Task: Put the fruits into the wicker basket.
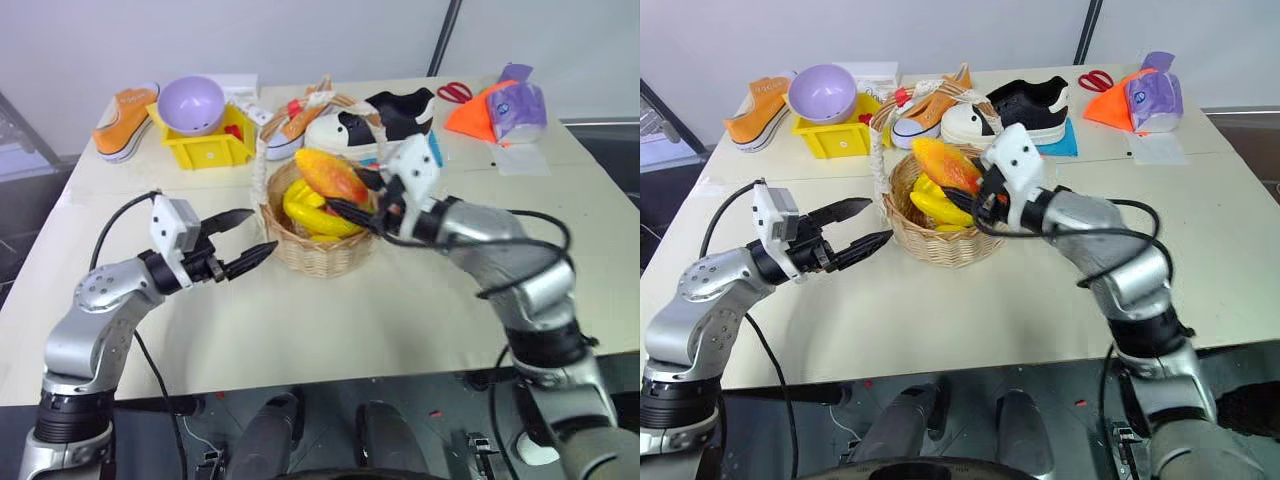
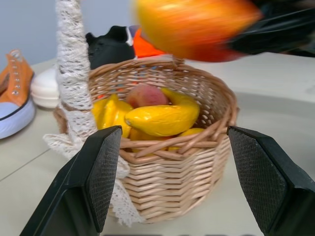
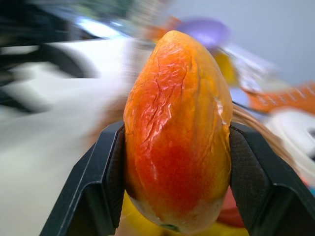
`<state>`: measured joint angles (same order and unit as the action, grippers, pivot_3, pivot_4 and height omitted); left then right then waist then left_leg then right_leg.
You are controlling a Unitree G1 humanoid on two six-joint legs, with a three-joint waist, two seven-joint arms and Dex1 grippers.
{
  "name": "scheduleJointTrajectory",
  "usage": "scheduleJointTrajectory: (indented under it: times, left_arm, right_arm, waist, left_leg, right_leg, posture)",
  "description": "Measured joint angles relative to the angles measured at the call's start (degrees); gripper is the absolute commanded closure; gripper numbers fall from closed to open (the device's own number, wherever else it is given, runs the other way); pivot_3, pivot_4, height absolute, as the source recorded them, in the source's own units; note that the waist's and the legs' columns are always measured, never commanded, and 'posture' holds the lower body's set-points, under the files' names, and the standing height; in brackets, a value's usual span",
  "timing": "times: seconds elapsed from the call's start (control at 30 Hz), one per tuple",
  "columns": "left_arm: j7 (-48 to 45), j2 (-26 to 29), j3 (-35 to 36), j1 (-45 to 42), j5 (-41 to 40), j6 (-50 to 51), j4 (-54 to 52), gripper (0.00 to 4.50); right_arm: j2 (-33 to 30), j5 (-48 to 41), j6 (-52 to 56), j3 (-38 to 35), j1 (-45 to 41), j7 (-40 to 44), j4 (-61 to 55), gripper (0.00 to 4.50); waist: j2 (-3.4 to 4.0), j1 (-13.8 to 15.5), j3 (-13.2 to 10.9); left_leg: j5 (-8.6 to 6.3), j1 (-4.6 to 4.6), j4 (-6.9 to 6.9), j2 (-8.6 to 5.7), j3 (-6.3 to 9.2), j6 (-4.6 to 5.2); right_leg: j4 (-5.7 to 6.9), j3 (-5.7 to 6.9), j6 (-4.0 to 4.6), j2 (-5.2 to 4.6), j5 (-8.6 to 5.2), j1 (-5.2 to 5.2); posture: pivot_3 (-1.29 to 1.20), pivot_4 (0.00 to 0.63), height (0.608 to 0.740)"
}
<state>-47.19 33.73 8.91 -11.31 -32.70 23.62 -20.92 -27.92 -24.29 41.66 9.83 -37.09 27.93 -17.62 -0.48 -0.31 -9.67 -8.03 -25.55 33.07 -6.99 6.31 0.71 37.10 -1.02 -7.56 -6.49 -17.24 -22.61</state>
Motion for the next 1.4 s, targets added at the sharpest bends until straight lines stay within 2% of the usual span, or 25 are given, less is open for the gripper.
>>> scheduleJointTrajectory:
  times: [0.1, 0.17, 0.23, 0.33, 0.43, 0.53, 0.73, 0.8, 0.87, 1.07, 1.27, 1.4]
  left_arm:
    - [0.36, -0.14, -0.46, 0.00, 0.01, -0.06, -0.08, 0.83]
    - [0.73, -0.18, -1.29, 0.04, 0.06, -0.06, -0.45, 0.83]
    - [0.83, -0.22, -1.62, 0.62, 0.02, -0.02, -1.37, 0.83]
    - [1.05, -0.22, -1.76, 0.85, -0.04, 0.01, -1.64, 0.83]
    - [1.24, -1.51, -2.37, 0.14, -0.34, -0.09, -1.72, 0.83]
    - [1.82, -3.92, -3.22, -0.92, -1.13, -0.17, -1.76, 0.83]
    - [3.92, -8.66, -5.00, -5.07, -2.38, -0.40, -2.31, 0.83]
    - [3.94, -8.88, -5.70, -4.96, -2.32, -0.39, -2.32, 0.83]
    - [4.02, -8.91, -5.99, -4.81, -2.18, -0.40, -2.40, 0.83]
    - [5.05, -8.91, -6.05, -3.48, -1.68, -0.40, -3.63, 0.83]
    - [5.82, -9.11, -7.16, -3.07, -1.52, -0.40, -3.99, 0.83]
    - [5.89, -9.37, -7.95, -3.38, -1.43, -0.50, -3.77, 0.83]
  right_arm:
    - [0.57, 2.41, -0.74, 2.92, -0.03, 0.77, 1.47, 0.04]
    - [-0.10, 4.13, -3.46, 3.16, 0.54, 1.68, 1.06, 0.04]
    - [-3.85, 3.75, -5.73, 1.21, 3.71, 4.75, -3.30, 0.04]
    - [-8.76, 0.23, -6.26, -4.98, 10.07, 9.55, -8.91, 0.04]
    - [-9.43, -1.38, -5.35, -10.63, 12.24, 8.98, -9.45, 0.04]
    - [-8.11, 0.04, -5.50, -12.50, 11.89, 5.60, -7.47, 0.04]
    - [3.48, 4.34, -9.88, -10.53, 4.06, -1.85, 6.37, 0.04]
    - [4.92, 5.35, -11.81, -10.57, 2.22, -2.78, 10.71, 0.57]
    - [6.11, 5.88, -13.86, -10.89, 0.53, -3.03, 15.69, 1.40]
    - [6.74, 5.57, -14.67, -12.44, 0.53, -2.84, 17.78, 4.47]
    - [4.91, 7.20, -17.08, -16.37, 3.36, -6.09, 14.16, 4.49]
    - [-1.37, 8.40, -18.11, -26.45, 7.47, -10.49, 14.26, 4.49]
  waist:
    - [0.00, -0.12, -0.01]
    - [0.00, -0.20, -0.01]
    - [0.00, 0.13, 0.00]
    - [-0.01, 0.70, 0.00]
    - [0.00, 0.58, 0.00]
    - [0.00, 0.54, 0.00]
    - [0.00, 0.02, -0.01]
    - [0.00, -0.02, -0.01]
    - [0.00, -0.17, -0.01]
    - [0.00, -0.34, -0.01]
    - [0.02, 0.01, -0.02]
    - [0.02, 1.29, -0.02]
  left_leg:
    - [0.01, -0.01, -0.02, -0.03, -0.01, 0.02]
    - [-0.04, 0.00, -0.01, -0.04, -0.01, -0.06]
    - [-0.05, 0.02, 0.01, -0.04, 0.00, -0.06]
    - [-0.06, 0.04, 0.02, -0.03, 0.00, -0.06]
    - [-0.06, 0.12, 0.03, -0.01, -0.01, -0.06]
    - [-0.06, 0.15, 0.04, 0.00, -0.01, -0.06]
    - [0.07, 0.12, 0.03, -0.01, -0.01, 0.02]
    - [0.07, 0.12, 0.03, -0.02, 0.00, 0.02]
    - [0.07, 0.12, 0.02, -0.03, 0.00, 0.02]
    - [0.07, 0.12, 0.02, -0.03, 0.01, 0.02]
    - [0.06, 0.11, 0.03, -0.06, 0.02, 0.01]
    - [0.02, 0.09, 0.06, -0.10, 0.00, -0.07]
  right_leg:
    - [0.00, -0.01, -0.05, -0.02, 0.03, -0.01]
    - [0.01, -0.01, -0.05, -0.01, 0.03, 0.00]
    - [0.00, 0.01, -0.05, -0.02, 0.03, 0.04]
    - [0.00, 0.01, -0.01, -0.03, 0.00, 0.09]
    - [0.01, -0.05, 0.16, -0.01, -0.08, 0.17]
    - [0.01, -0.05, 0.17, 0.01, -0.07, 0.15]
    - [0.10, -0.04, -0.04, 0.05, 0.04, 0.20]
    - [0.10, -0.03, -0.06, 0.06, 0.05, 0.17]
    - [0.10, 0.00, -0.06, 0.07, 0.05, 0.18]
    - [0.18, -0.03, -0.06, 0.08, 0.05, 0.17]
    - [0.17, -0.04, -0.05, 0.05, 0.05, 0.07]
    - [0.12, -0.03, -0.03, 0.01, 0.03, 0.11]
  posture:
    - [0.00, 0.150, 0.740]
    - [0.00, 0.150, 0.740]
    - [0.00, 0.150, 0.740]
    - [0.00, 0.150, 0.740]
    - [0.00, 0.150, 0.740]
    - [0.00, 0.150, 0.740]
    - [0.00, 0.150, 0.740]
    - [0.00, 0.150, 0.740]
    - [0.00, 0.150, 0.740]
    - [0.00, 0.150, 0.740]
    - [0.00, 0.150, 0.740]
    - [0.00, 0.150, 0.740]
